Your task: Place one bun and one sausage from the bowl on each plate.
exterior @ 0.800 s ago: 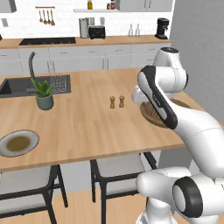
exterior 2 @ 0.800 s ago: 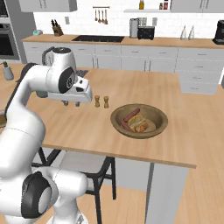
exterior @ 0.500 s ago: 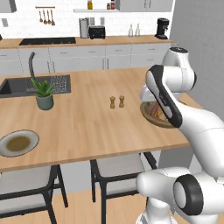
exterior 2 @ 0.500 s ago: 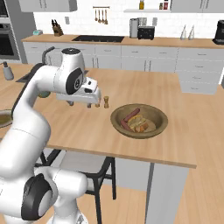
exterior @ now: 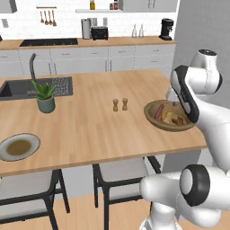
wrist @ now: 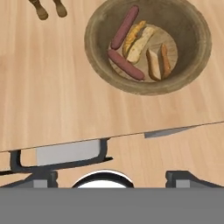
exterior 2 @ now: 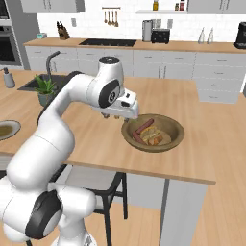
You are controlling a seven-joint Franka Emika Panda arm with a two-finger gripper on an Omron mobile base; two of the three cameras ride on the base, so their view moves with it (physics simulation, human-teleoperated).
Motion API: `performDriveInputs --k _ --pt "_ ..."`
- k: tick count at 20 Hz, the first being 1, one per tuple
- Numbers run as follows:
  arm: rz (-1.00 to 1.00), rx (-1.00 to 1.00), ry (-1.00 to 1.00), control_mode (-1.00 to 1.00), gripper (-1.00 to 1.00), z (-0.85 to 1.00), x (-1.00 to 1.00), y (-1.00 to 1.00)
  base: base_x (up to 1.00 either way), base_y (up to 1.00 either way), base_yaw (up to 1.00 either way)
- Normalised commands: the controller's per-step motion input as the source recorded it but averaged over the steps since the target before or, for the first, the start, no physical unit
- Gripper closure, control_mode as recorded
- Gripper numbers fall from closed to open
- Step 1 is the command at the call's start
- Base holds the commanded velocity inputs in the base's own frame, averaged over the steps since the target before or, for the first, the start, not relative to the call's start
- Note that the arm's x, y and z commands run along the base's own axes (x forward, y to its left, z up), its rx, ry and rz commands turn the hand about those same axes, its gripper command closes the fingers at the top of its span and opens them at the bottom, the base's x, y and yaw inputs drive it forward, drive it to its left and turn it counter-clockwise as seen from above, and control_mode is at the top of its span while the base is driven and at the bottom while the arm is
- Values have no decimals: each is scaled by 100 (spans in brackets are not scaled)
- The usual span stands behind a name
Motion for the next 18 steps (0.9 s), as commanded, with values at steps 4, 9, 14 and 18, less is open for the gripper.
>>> performDriveInputs --k 4,9,14,18 --pt "-6 0 0 -100 -100 -12 13 -67 0 0 0" --pt "-1 0 0 -100 -100 -20 8 -39 0 0 0" --pt "0 -5 0 -100 -100 -35 20 -6 0 0 0" --pt "0 -2 0 -100 -100 -23 38 -5 0 0 0"
